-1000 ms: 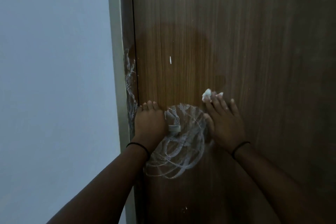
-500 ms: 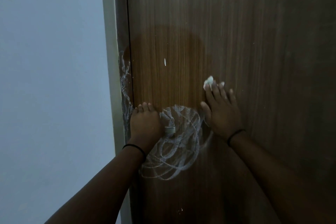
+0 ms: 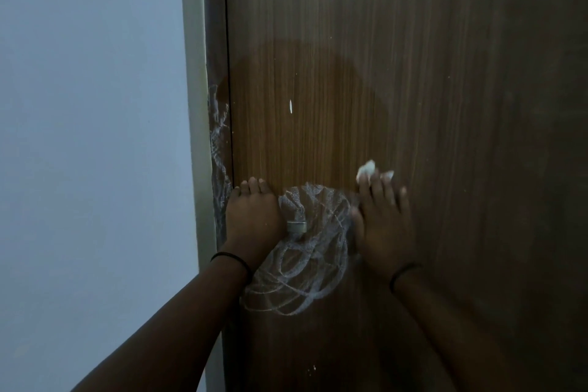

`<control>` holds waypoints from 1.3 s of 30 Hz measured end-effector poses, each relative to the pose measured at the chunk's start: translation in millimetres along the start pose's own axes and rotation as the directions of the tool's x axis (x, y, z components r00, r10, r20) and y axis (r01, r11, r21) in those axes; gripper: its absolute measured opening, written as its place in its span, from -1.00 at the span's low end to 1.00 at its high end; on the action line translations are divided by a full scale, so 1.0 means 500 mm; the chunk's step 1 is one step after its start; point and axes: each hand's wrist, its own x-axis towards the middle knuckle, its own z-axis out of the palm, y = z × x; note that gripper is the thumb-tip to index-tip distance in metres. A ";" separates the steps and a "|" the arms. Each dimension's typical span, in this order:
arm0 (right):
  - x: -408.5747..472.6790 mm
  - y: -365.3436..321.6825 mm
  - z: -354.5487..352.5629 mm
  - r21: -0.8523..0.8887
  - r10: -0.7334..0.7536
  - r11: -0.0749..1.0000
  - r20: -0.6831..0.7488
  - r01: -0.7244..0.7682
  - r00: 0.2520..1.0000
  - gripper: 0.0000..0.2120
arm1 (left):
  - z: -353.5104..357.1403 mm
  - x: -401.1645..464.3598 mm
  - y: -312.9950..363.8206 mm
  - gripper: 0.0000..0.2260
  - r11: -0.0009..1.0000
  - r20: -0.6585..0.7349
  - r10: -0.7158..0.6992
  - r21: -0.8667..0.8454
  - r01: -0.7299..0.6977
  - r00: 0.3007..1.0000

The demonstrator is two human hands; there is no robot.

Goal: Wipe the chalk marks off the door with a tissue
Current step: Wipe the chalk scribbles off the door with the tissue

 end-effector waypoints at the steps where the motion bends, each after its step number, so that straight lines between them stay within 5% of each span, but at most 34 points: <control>1: -0.042 0.000 0.023 -0.014 -0.012 1.000 0.043 0.013 0.999 -0.41 | -0.001 -0.001 0.000 -0.53 1.000 -0.001 0.001 -0.004 -0.001 1.000; 7: -0.019 -0.010 0.020 -0.024 0.024 0.999 -0.001 -0.024 1.000 -0.41 | 0.008 -0.001 -0.012 -0.54 0.998 -0.023 0.032 -0.054 -0.033 0.999; 15: -0.051 -0.034 0.044 -0.055 -0.159 0.985 0.115 0.166 0.981 -0.41 | 0.010 -0.007 -0.014 -0.42 0.998 -0.033 0.015 -0.061 -0.017 0.999; 22: -0.032 -0.022 0.034 -0.010 -0.009 1.000 0.018 0.009 1.000 -0.41 | 0.018 -0.005 -0.010 -0.49 0.998 -0.010 0.008 -0.055 -0.009 1.000; 29: -0.076 -0.010 0.070 -0.084 -0.192 0.976 0.086 0.199 0.978 -0.44 | 0.016 -0.011 -0.014 -0.46 0.995 -0.035 0.024 -0.092 -0.027 0.999; 35: -0.047 0.006 0.047 -0.052 -0.053 0.997 0.016 0.054 0.998 -0.44 | 0.021 -0.009 -0.011 -0.46 0.997 -0.014 0.009 -0.081 -0.011 1.000; 39: -0.030 -0.029 0.050 -0.048 -0.183 0.981 0.042 0.185 0.982 -0.43 | 0.017 -0.010 -0.010 -0.40 0.996 -0.022 0.007 -0.086 -0.009 1.000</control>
